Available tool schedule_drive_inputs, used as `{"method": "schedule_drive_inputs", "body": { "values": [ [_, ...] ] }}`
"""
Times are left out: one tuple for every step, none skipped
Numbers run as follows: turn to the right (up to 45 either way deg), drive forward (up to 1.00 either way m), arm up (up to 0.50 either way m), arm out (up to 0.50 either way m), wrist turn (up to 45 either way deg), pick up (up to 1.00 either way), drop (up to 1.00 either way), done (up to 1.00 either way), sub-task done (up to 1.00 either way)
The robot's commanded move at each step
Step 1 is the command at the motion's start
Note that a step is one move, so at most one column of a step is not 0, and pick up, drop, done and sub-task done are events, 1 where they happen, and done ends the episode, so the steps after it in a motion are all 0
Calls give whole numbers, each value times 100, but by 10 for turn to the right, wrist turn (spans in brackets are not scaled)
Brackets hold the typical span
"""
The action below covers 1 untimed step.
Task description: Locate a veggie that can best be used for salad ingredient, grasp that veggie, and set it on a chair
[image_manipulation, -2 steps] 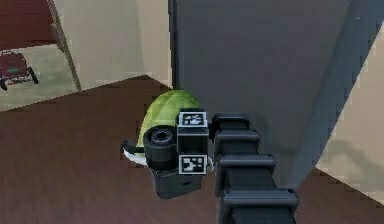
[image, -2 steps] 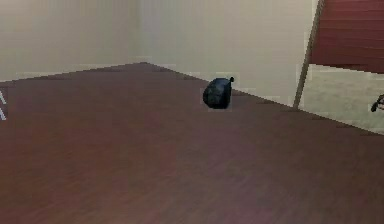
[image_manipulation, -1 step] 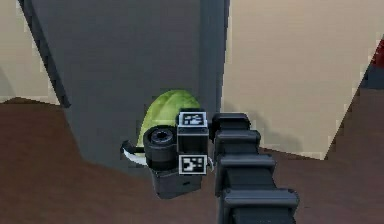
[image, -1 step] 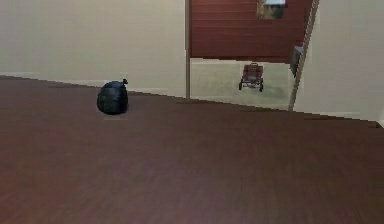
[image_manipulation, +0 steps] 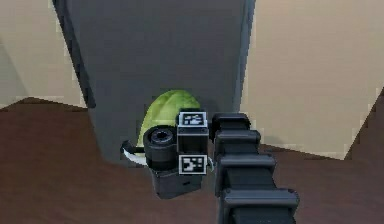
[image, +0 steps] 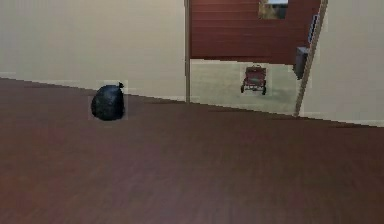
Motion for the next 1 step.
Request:
{"method": "schedule_drive_inputs", "body": {
  "values": [
    [90,0,0,0,0,0,0,0,0]
  ]
}}
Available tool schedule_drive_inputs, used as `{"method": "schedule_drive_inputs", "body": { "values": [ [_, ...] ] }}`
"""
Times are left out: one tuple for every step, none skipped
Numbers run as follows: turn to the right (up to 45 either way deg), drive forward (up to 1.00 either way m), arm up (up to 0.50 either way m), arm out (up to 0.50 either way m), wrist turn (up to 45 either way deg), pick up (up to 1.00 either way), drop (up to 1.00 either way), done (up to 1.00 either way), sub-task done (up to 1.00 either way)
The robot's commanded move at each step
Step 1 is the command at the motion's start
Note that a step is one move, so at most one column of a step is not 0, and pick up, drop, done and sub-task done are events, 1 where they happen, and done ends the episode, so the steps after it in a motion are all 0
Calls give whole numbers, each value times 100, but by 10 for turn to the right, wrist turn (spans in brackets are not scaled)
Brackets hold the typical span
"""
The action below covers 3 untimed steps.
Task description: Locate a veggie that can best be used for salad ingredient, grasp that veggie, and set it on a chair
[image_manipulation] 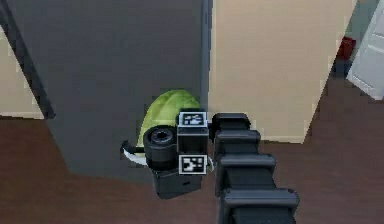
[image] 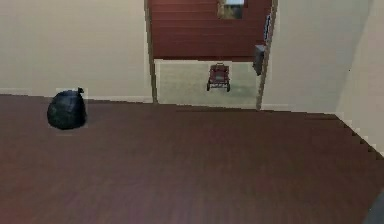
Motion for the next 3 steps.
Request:
{"method": "schedule_drive_inputs", "body": {
  "values": [
    [0,100,0,0,0,0,0,0,0],
    [0,100,0,0,0,0,0,0,0],
    [0,100,0,0,0,0,0,0,0]
  ]
}}
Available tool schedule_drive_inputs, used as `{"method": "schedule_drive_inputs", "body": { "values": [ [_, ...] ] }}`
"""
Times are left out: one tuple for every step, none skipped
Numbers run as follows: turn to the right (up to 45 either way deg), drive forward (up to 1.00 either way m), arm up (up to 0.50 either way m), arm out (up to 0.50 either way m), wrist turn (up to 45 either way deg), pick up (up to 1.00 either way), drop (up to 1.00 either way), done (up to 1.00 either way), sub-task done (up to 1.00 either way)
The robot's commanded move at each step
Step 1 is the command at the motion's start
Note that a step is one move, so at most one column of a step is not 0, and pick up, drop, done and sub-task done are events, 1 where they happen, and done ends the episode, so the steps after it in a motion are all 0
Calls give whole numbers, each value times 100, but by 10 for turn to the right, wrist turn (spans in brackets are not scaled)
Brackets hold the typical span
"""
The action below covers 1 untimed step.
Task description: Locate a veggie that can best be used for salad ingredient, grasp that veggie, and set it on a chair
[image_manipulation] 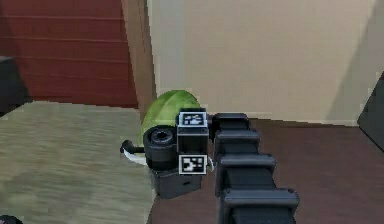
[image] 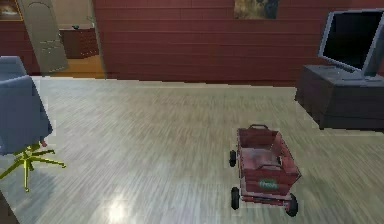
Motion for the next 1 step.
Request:
{"method": "schedule_drive_inputs", "body": {
  "values": [
    [-30,0,0,0,0,0,0,0,0]
  ]
}}
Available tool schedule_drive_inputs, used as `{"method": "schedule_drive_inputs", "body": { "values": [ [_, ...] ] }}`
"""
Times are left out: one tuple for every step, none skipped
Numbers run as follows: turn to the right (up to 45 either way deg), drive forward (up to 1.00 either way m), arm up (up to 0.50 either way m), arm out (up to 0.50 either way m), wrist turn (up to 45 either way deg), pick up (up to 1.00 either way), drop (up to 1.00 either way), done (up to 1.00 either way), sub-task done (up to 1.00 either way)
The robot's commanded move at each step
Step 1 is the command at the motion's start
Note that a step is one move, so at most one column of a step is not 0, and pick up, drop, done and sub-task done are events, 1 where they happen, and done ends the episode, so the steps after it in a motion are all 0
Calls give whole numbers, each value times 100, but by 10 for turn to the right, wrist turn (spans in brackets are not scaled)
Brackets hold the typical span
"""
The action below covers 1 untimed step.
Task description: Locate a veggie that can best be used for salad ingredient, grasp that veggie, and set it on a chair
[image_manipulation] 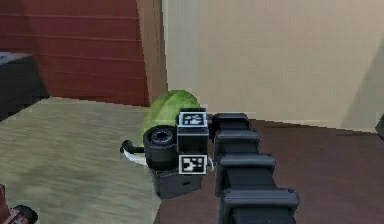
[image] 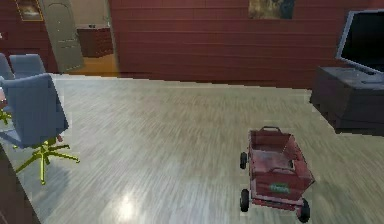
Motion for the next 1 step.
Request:
{"method": "schedule_drive_inputs", "body": {
  "values": [
    [0,65,0,0,0,0,0,0,0]
  ]
}}
